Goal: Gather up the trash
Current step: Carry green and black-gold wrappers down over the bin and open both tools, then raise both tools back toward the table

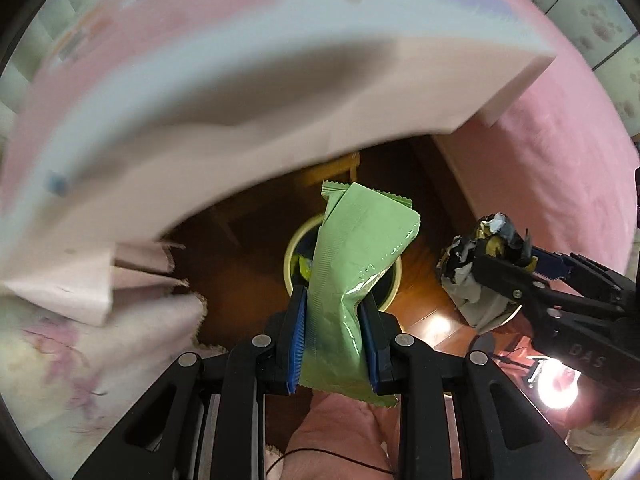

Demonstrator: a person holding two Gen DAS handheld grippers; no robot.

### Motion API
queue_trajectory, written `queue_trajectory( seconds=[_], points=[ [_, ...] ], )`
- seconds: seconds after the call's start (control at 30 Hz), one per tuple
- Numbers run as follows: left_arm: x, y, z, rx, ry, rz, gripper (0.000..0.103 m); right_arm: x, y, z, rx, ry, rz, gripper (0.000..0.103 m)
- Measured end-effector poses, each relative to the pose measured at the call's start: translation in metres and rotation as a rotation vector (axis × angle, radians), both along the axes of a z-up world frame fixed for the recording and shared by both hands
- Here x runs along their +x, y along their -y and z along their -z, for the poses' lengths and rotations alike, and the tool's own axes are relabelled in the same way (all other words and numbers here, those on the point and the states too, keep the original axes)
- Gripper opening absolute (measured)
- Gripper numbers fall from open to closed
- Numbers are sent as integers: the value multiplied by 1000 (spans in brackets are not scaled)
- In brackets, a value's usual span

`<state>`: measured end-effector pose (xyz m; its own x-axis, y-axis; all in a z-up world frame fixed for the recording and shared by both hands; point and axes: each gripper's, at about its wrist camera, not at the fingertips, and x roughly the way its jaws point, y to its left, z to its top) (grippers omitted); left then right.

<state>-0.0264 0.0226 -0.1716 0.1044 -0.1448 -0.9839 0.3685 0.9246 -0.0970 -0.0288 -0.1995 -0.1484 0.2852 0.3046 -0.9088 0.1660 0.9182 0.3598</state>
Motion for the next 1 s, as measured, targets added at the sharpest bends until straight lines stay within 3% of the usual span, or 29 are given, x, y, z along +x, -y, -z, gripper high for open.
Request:
queue_trajectory(
  seconds=[0.2, 0.33, 0.5, 0.63, 0.73, 1.0],
  points=[
    [0, 21, 113, 33, -76, 7, 24, -6, 11, 118, 11, -92, 12, 52],
    [4, 33, 168, 50, -97, 38, 26, -7, 12, 189, 19, -142, 7, 52],
    [6, 47, 220, 72, -118, 55, 48, -3, 6, 253, 52, -182, 10, 53],
    [13, 47, 238, 85, -137, 46, 71, 0, 8, 278, 50, -198, 12, 62],
    [15, 40, 237, 75, -140, 28, 77, 2, 10, 285, 45, -187, 30, 69],
    [24, 21, 208, 57, -86, -2, 79, 14, 1, 267, 26, -162, 25, 70]
  ],
)
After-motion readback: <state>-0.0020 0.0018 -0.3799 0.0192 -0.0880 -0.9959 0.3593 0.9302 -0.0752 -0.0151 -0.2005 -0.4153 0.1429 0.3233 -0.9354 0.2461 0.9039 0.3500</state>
